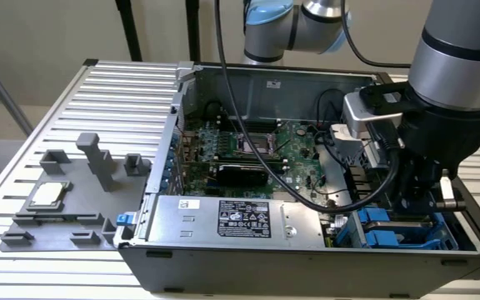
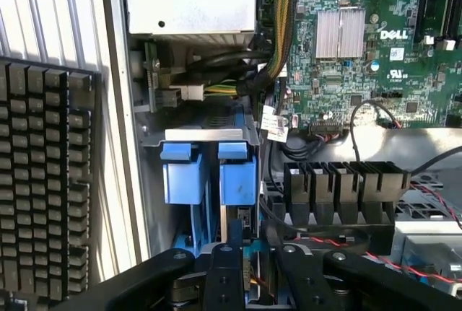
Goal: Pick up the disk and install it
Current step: 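Insert the second disk wire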
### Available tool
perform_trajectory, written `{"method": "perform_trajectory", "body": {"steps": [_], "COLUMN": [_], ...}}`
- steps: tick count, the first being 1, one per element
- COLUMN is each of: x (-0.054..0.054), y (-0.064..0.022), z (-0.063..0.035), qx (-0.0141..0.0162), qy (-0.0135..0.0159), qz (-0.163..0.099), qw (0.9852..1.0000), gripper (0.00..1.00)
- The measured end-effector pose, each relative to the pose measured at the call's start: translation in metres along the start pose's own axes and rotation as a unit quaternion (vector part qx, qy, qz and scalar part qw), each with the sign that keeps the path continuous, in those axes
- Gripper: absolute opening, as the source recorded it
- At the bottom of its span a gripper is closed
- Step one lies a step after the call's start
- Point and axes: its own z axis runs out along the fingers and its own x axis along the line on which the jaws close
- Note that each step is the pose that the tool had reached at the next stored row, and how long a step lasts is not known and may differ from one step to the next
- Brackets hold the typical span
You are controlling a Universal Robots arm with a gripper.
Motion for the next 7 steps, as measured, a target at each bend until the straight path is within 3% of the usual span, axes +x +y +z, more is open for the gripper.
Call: {"method": "perform_trajectory", "body": {"steps": [7], "x": [0.0000], "y": [0.0002], "z": [-0.0001], "qx": [0.0000], "qy": [-0.0002], "qz": [0.000], "qw": [1.0000], "gripper": [0.25]}}
